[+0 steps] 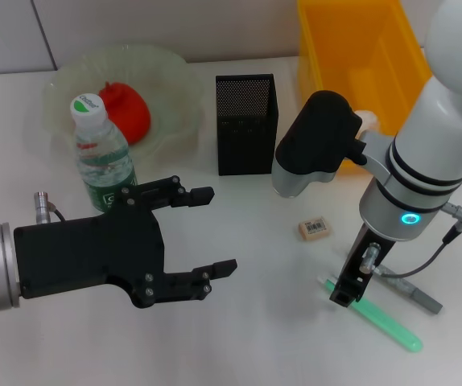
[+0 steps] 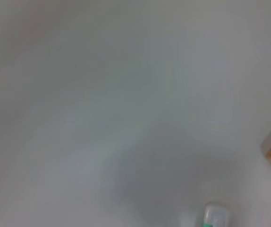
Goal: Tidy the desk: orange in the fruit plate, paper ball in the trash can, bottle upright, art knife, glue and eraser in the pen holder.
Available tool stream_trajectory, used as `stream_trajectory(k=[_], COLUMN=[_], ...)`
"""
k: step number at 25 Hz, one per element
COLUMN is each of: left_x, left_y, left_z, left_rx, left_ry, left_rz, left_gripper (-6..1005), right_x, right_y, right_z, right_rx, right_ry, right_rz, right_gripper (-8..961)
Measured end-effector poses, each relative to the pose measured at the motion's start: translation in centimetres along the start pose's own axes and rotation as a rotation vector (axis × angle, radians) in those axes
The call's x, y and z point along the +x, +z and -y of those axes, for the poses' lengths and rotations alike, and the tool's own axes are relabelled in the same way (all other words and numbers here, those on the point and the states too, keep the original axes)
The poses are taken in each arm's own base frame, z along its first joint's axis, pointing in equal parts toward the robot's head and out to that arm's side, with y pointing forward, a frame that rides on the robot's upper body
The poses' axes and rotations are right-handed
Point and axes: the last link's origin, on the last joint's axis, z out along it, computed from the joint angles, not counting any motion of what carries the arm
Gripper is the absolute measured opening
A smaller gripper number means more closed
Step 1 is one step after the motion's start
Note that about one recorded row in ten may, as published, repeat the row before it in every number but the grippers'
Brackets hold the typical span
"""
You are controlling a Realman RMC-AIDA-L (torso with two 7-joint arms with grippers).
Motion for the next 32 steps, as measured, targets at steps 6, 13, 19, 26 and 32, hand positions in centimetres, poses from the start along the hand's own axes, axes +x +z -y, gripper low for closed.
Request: stream_trajectory(k=[6, 13, 19, 26, 32], left_x=[-0.01, 0.03, 0.02, 0.02, 0.06], left_y=[-0.01, 0.03, 0.02, 0.0, 0.0], left_z=[0.0, 0.03, 0.02, 0.0, 0.01], left_rx=[0.0, -0.001, -0.001, 0.0, 0.0], left_ry=[0.0, 0.002, 0.001, 0.001, 0.003], left_rz=[0.0, 0.0, 0.0, 0.0, 0.0], left_gripper=[784, 784, 784, 784, 784], right_x=[0.03, -0.09, -0.19, -0.26, -0.26], right_y=[0.25, 0.23, 0.25, 0.22, 0.3], right_z=[0.05, 0.02, 0.07, 0.04, -0.07], right_rx=[-0.002, 0.002, 0.005, 0.007, 0.009], right_ry=[0.009, 0.006, 0.008, 0.005, -0.002], right_rz=[-0.011, -0.006, -0.001, 0.0, -0.004], right_gripper=[331, 298, 256, 223, 171])
